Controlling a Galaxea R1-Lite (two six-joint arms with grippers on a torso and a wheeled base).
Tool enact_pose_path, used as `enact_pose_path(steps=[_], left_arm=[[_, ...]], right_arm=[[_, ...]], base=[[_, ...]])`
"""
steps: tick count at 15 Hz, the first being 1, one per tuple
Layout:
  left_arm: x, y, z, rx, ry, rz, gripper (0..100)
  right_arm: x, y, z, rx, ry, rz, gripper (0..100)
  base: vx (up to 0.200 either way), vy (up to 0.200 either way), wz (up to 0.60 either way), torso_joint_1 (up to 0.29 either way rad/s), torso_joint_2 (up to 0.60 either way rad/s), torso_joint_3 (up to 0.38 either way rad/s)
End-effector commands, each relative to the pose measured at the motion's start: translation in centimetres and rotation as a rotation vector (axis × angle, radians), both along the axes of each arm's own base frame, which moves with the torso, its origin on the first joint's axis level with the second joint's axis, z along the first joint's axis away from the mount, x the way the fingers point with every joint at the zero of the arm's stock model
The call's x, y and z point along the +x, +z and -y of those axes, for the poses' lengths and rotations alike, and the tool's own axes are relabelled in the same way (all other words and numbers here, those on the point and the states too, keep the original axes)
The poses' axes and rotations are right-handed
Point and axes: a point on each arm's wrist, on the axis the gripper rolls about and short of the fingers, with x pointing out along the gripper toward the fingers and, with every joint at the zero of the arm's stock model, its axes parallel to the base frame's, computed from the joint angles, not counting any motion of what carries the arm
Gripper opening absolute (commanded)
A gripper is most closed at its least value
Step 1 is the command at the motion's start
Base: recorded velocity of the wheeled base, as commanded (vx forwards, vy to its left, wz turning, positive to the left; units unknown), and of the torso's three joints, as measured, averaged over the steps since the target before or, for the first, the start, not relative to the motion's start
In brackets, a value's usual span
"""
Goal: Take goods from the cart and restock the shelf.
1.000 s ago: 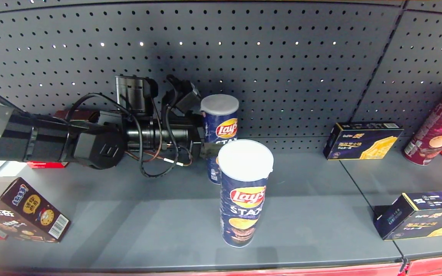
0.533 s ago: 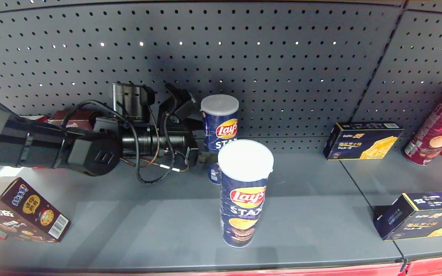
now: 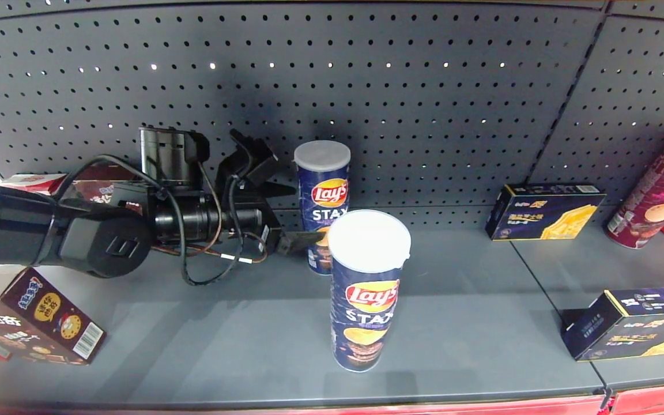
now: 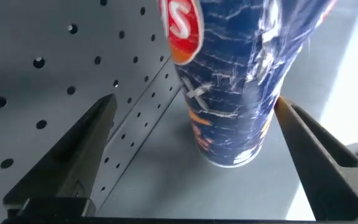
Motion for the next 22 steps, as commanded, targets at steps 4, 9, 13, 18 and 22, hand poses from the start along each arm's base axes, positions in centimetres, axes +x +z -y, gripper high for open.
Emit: enact_pose_path(steps=[4, 9, 13, 18, 22], left_arm=[[-1.6, 0.0, -0.5, -0.012, -0.006, 0.017, 100], [-3.9, -0.2, -1.5, 0.015, 0.099, 0.034, 100], [-4.2, 0.1, -0.6, 0.070, 0.293, 0.068, 100], [-3.9, 0.0, -0.3, 0.128, 0.379, 0.098, 100], [-3.3, -0.7, 0.4, 0.136, 0.368, 0.085, 100]], right_arm=[[0.0, 0.0, 0.0, 0.000, 0.000, -0.001, 100], [0.0, 0.0, 0.0, 0.000, 0.000, -0.001, 100], [0.0, 0.0, 0.0, 0.000, 0.000, -0.001, 100], [0.0, 0.0, 0.0, 0.000, 0.000, -0.001, 100], [0.0, 0.0, 0.0, 0.000, 0.000, -0.003, 100]], base=[[0.000, 0.000, 0.00, 0.000, 0.00, 0.000], [0.000, 0.000, 0.00, 0.000, 0.00, 0.000], [0.000, 0.000, 0.00, 0.000, 0.00, 0.000], [0.000, 0.000, 0.00, 0.000, 0.00, 0.000], [0.000, 0.000, 0.00, 0.000, 0.00, 0.000]])
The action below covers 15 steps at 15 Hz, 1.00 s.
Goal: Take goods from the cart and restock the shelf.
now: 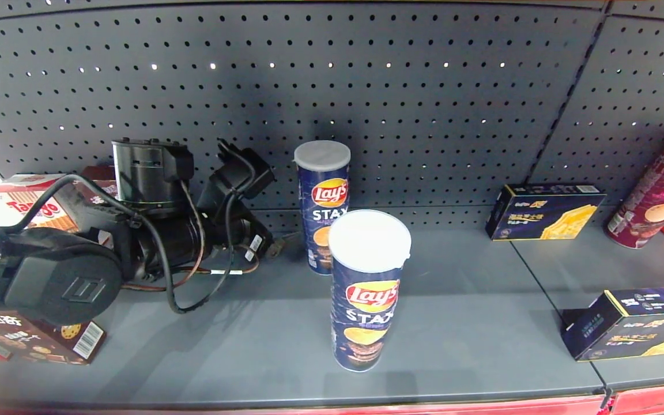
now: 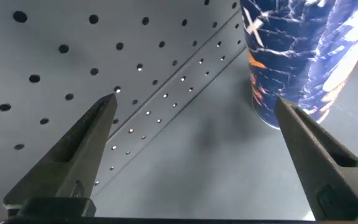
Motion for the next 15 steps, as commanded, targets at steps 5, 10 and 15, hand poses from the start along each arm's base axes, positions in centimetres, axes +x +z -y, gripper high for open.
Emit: enact_pose_path(steps=[5, 10, 15], left_arm=[[1.5, -0.9, 0.7, 0.006, -0.002, -0.017, 100], [1.4, -0.6, 0.8, 0.001, -0.008, -0.004, 100], [1.4, -0.7, 0.9, 0.000, -0.009, -0.008, 100]], right_arm=[[0.0, 0.0, 0.0, -0.001, 0.000, -0.001, 100], [0.0, 0.0, 0.0, -0.001, 0.000, -0.001, 100], [0.0, 0.0, 0.0, -0.001, 0.000, -0.001, 100]], base=[[0.000, 0.000, 0.00, 0.000, 0.00, 0.000], [0.000, 0.000, 0.00, 0.000, 0.00, 0.000], [0.000, 0.000, 0.00, 0.000, 0.00, 0.000]])
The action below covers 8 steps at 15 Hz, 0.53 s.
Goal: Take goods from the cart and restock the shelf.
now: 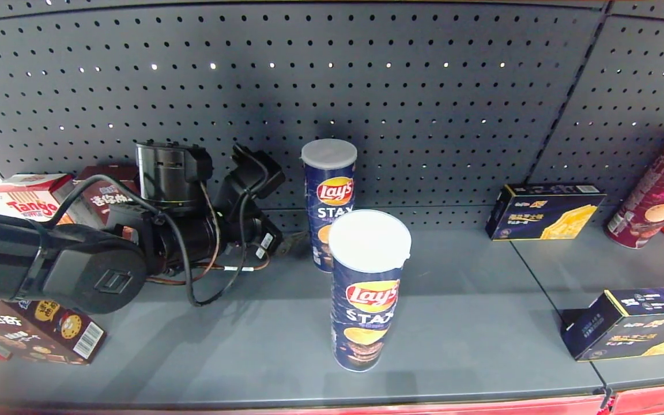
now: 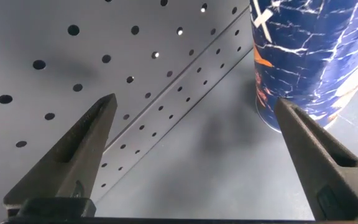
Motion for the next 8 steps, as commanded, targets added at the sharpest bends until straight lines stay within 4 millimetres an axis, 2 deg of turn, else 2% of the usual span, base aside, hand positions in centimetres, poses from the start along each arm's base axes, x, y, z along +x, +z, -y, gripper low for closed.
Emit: enact_pose_path(steps=[1, 8], left_arm=[[-0.10, -0.09, 0.45, -0.001, -0.011, -0.004, 100], [-0.12, -0.21, 1.24, -0.002, -0.022, -0.006, 100]], right_arm=[[0.01, 0.00, 0.00, -0.001, 0.000, -0.001, 100], [0.01, 0.00, 0.00, -0.001, 0.000, -0.001, 100]], base=[[0.000, 0.000, 0.00, 0.000, 0.00, 0.000], [0.000, 0.000, 0.00, 0.000, 0.00, 0.000]])
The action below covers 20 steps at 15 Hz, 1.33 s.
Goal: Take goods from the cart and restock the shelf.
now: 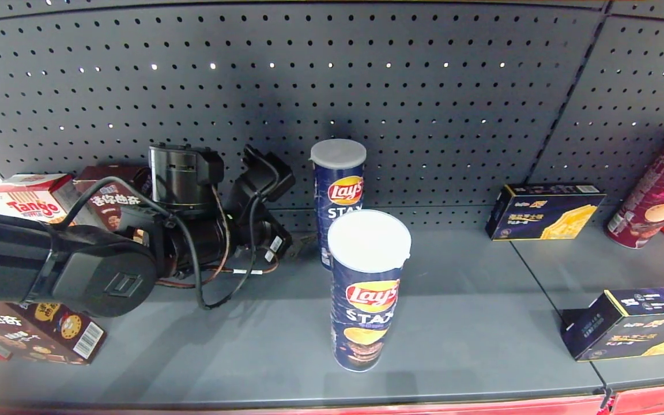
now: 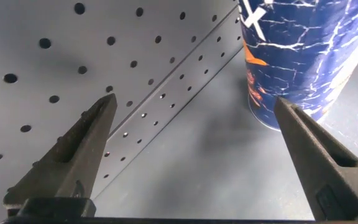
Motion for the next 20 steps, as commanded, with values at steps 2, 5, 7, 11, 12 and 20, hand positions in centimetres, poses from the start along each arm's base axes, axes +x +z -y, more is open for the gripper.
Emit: enact_pose_path(steps=[2, 5, 7, 11, 12, 20], left_arm=[[0.2, 0.0, 0.2, -0.001, 0.000, 0.004, 100], [0.3, 0.1, 0.2, -0.002, -0.001, 0.007, 100], [0.2, 0.1, 0.4, -0.004, -0.007, 0.006, 100], [0.2, 0.0, 0.7, -0.004, -0.012, 0.004, 100], [0.1, 0.1, 0.7, -0.015, -0.011, 0.002, 100], [-8.1, 2.9, -3.2, -0.165, 0.029, -0.011, 100]], right_arm=[[0.0, 0.0, 0.0, 0.000, 0.000, -0.001, 100], [0.0, 0.0, 0.0, 0.000, 0.000, -0.001, 100], [0.0, 0.0, 0.0, 0.000, 0.000, -0.001, 100], [0.0, 0.0, 0.0, 0.000, 0.000, -0.001, 100], [0.0, 0.0, 0.0, 0.000, 0.000, -0.001, 100], [0.0, 0.0, 0.0, 0.000, 0.000, -0.001, 100]], base=[[0.000, 0.000, 0.00, 0.000, 0.00, 0.000], [0.000, 0.000, 0.00, 0.000, 0.00, 0.000], [0.000, 0.000, 0.00, 0.000, 0.00, 0.000], [0.000, 0.000, 0.00, 0.000, 0.00, 0.000], [0.000, 0.000, 0.00, 0.000, 0.00, 0.000], [0.000, 0.000, 0.00, 0.000, 0.00, 0.000]])
